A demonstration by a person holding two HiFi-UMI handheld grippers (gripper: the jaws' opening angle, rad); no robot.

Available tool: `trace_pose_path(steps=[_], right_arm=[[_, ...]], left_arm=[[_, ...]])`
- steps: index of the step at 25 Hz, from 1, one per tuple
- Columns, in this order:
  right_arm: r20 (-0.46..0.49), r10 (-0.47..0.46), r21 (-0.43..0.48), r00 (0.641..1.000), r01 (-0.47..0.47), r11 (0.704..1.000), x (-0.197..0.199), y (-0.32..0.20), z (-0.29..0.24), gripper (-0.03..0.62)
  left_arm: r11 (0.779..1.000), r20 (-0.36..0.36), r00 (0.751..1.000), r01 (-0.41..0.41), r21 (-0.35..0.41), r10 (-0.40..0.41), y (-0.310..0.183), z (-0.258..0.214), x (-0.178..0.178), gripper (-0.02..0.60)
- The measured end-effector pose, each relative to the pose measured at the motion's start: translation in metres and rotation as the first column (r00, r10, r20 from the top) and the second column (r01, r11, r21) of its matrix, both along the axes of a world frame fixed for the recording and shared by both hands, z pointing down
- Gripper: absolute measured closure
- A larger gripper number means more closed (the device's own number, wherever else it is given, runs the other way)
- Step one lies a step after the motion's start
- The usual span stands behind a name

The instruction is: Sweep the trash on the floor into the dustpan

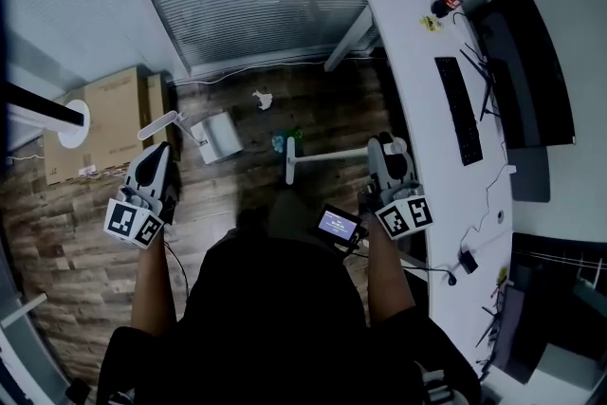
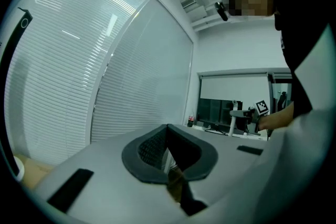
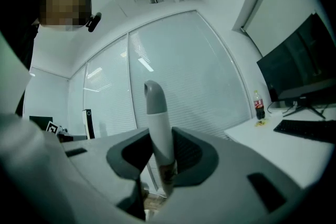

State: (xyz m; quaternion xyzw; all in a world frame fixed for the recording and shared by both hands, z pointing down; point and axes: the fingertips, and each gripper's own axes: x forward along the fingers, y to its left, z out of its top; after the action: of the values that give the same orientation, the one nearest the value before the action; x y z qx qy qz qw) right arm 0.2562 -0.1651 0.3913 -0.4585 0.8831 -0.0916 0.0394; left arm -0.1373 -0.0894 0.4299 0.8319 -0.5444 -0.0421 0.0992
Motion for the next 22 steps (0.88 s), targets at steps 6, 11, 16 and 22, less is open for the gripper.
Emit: trace_pose_path(steps=[6,11,16,22], right_arm=[[0.034,-0.044,-0.013,0.998,0.045,0.999,0.006,-0.065,0.009,0.503],[0.032,-0.14,-0.033,0.99,0.141,0.989,0.015,-0.115,0.018,0.502],[0.033,-0.204,-0.05,0.978,0.205,0.977,0.028,-0.155,0.027,0.5],[0.019,-0.234,-0.068,0.972,0.235,0.97,0.041,-0.199,0.038,0.5]], left_arm=[[0.998,0.039,0.998,0.05,-0.037,-0.048,-0.045,0.002,0.0,0.588],[0.993,0.095,0.992,0.087,-0.074,-0.079,-0.081,0.001,0.005,0.588],[0.982,0.222,0.971,0.123,-0.142,-0.09,-0.098,0.009,-0.012,0.588],[0.931,0.536,0.834,0.084,-0.356,0.129,-0.1,0.055,-0.046,0.501]])
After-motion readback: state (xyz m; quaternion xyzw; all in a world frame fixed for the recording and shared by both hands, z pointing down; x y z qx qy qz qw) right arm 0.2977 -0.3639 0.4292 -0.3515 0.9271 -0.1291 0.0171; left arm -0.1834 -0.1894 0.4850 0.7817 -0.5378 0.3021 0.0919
